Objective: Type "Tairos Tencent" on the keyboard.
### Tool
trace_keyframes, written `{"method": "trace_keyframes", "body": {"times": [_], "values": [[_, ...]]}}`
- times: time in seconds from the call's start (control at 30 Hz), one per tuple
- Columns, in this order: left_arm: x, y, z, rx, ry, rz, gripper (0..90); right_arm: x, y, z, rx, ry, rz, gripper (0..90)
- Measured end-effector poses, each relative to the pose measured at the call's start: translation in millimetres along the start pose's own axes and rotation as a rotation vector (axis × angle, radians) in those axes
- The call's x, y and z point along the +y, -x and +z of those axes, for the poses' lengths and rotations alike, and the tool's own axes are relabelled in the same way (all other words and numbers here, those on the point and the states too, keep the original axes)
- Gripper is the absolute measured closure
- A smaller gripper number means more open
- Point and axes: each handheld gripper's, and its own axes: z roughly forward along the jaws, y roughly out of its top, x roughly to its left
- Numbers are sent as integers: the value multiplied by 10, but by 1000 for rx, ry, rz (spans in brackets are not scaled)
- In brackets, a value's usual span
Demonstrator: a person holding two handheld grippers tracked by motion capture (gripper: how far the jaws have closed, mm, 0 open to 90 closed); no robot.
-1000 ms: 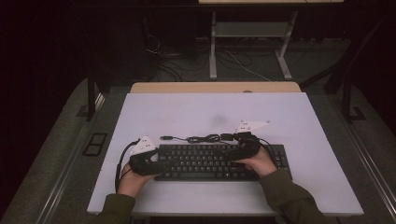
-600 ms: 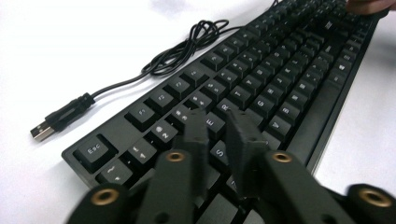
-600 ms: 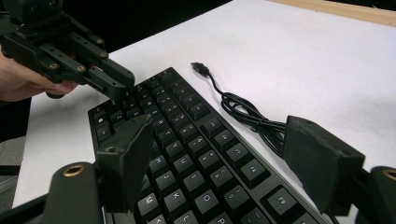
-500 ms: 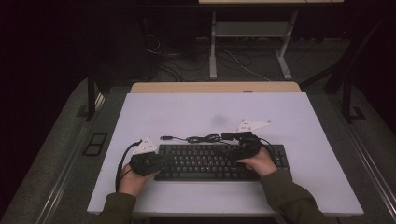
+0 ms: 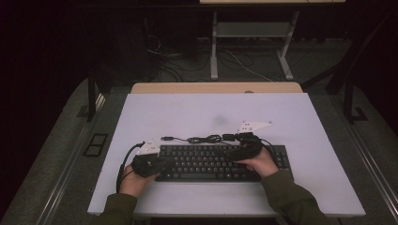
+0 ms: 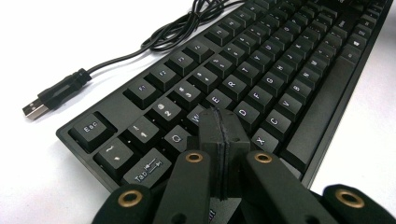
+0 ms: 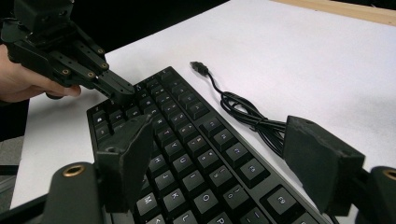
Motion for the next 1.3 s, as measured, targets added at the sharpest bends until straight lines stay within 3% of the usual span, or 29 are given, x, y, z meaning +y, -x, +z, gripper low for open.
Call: {"method": "trace_keyframes", "body": {"times": [0.23, 0.3, 0.37, 0.5, 0.63, 1.0, 1.3], "values": [[-4, 5, 15, 5, -9, 1, 891, -1, -4, 1, -1, -1, 0, 246], [-9, -5, 21, 14, -38, 15, 892, 1, -5, 0, -1, -2, 0, 246], [-27, -18, 29, 2, -17, -8, 892, 0, -5, 0, -2, -1, 1, 246], [-8, -3, 16, 9, -33, 9, 893, 2, -8, -4, -3, -2, 1, 246], [15, 1, -11, 1, 5, -8, 892, -1, -6, -2, -5, -1, 0, 246], [65, 40, -39, -2, 19, 0, 887, -11, -7, 3, -5, -6, 4, 246], [117, 103, -15, -8, 33, 1, 682, -12, -3, 6, -4, -8, 3, 246]]}}
